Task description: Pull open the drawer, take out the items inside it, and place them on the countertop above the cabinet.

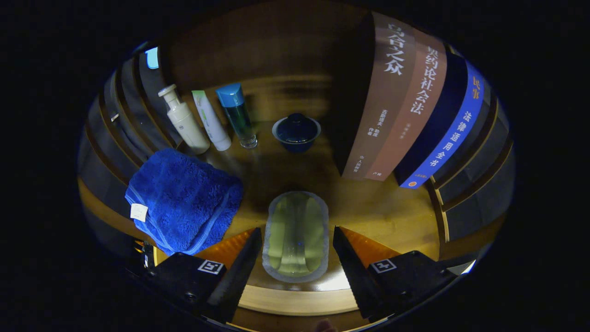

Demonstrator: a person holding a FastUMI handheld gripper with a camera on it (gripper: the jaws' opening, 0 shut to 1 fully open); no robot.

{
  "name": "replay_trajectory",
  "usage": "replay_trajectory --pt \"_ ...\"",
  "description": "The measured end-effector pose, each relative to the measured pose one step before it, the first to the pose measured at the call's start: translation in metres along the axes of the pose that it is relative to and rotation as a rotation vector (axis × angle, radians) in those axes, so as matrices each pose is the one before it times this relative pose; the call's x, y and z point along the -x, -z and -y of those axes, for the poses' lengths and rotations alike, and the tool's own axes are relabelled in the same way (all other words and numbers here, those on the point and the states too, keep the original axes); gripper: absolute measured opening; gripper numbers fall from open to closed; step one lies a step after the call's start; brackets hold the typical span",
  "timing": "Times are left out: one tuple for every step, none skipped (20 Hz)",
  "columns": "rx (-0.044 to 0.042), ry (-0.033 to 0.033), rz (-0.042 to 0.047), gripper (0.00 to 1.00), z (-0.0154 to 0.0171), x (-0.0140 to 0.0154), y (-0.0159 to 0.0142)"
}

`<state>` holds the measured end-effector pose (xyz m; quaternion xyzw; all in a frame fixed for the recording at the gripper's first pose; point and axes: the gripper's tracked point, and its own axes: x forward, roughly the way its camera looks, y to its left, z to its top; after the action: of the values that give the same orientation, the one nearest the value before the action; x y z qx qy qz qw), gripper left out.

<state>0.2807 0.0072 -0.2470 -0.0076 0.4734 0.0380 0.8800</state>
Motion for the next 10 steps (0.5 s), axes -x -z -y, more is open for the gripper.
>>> replay_trajectory --pt "-0.00646 -0.00887 0.02082 0.99 -0.00164 0.00402 -0.00051" --pt "-0.01028 -0.01428 0.03129 0.99 -0.00280 0.00625 -0.00098" --pt "-0.00654 -0.01428 0.03322 0.99 -0.00264 0.00581 -0.00099" --pt "-0.00163 -0.01091 0.04060 0.99 -0.00158 0.00797 0.00005" --pt "0.00234 -0.00404 0.03835 0.99 0.00001 0.00827 -0.00075" --pt "0.00464 -0.00068 0.04302 0.99 0.00046 0.00994 0.00040" --pt "0.00014 -0.00308 0.04341 0.99 0.00018 0.01030 -0.00124" --pt "-0.00649 -0.00380 0.05046 0.99 -0.00098 0.01235 -0.00156" --pt "-0.01013 -0.00880 0.06025 0.99 -0.00079 0.01585 -0.00259" --pt "-0.00635 -0.00375 0.05661 0.99 0.00043 0.01434 -0.00332"
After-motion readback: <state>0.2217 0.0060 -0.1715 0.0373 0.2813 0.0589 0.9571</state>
